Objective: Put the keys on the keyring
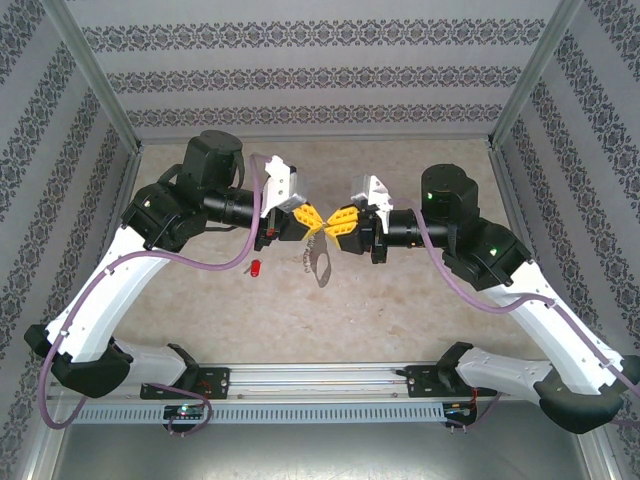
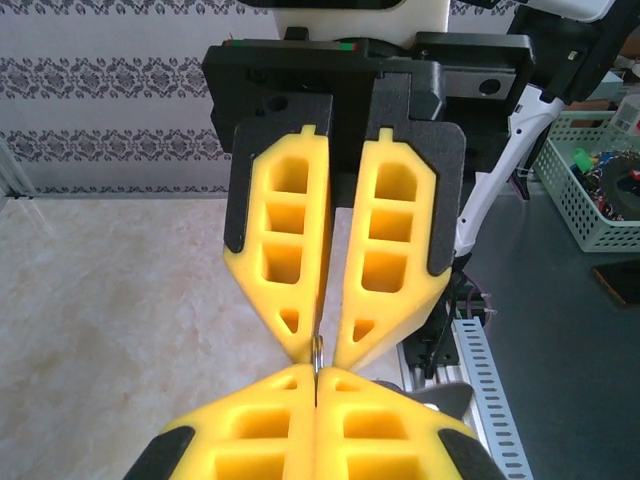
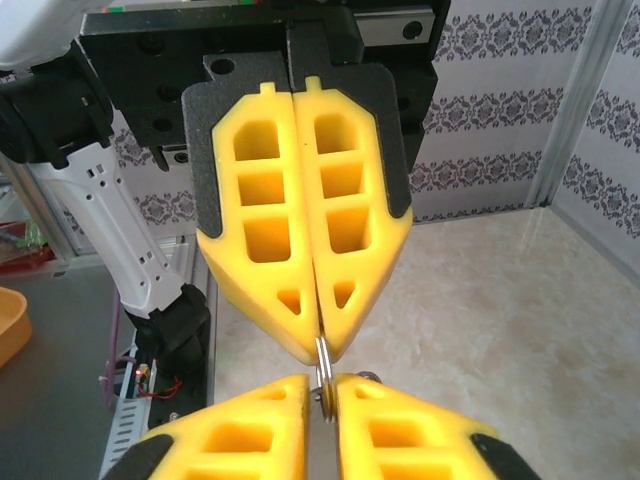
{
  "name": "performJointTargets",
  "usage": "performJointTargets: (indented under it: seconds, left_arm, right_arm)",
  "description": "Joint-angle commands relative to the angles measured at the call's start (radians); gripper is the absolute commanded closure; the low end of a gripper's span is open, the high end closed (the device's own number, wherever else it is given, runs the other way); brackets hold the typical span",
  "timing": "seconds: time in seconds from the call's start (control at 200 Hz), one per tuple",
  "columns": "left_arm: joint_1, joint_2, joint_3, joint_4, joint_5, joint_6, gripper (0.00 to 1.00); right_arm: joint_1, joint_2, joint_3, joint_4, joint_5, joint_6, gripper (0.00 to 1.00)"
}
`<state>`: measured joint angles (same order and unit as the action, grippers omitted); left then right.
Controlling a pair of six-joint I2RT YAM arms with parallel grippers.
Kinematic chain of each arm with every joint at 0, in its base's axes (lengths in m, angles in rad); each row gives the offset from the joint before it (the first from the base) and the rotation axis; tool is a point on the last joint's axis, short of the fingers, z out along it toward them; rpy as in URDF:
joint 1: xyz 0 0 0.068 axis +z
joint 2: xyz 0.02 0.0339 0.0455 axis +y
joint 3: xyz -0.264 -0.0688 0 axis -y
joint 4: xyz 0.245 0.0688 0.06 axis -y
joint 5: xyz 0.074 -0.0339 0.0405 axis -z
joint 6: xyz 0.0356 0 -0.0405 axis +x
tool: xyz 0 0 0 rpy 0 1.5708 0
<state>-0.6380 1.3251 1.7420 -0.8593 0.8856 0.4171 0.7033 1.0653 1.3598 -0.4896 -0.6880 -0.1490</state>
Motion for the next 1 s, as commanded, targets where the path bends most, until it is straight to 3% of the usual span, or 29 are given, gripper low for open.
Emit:
performJointTargets:
  seconds: [0.0,0.12,0.275,0.41,0.475,0.764,0.994]
  left_arm:
    - [-0.015,0.002,0.035,-0.027,0.019,0.032,1.00]
    - [-0.019,0.008,0.040,-0.038,0.019,0.036,1.00]
    - [-0.017,-0.031,-0.006,0.052,0.022,-0.030,1.00]
    - [0.021,-0.127,-0.148,0.259,0.028,-0.160,0.64]
    - [0.041,-0.162,-0.202,0.345,0.042,-0.226,0.58]
    - [0.043,-0.215,-0.282,0.610,0.063,-0.419,0.59]
    - [0.042,-0.191,-0.253,0.699,0.108,-0.499,0.62]
  right_arm:
    - [0.012,0.003,0.028,0.006,0.005,-0.020,0.88]
    - [0.014,0.004,0.030,0.017,0.004,-0.018,1.00]
    - [0.013,-0.019,0.009,0.053,-0.012,-0.019,1.00]
    - [0.014,-0.070,-0.035,0.172,-0.021,0.046,1.00]
    - [0.014,-0.083,-0.040,0.205,-0.030,0.075,1.00]
    - [0.016,-0.115,-0.099,0.371,-0.042,0.188,1.00]
    - [0.022,-0.132,-0.140,0.513,-0.035,0.267,1.00]
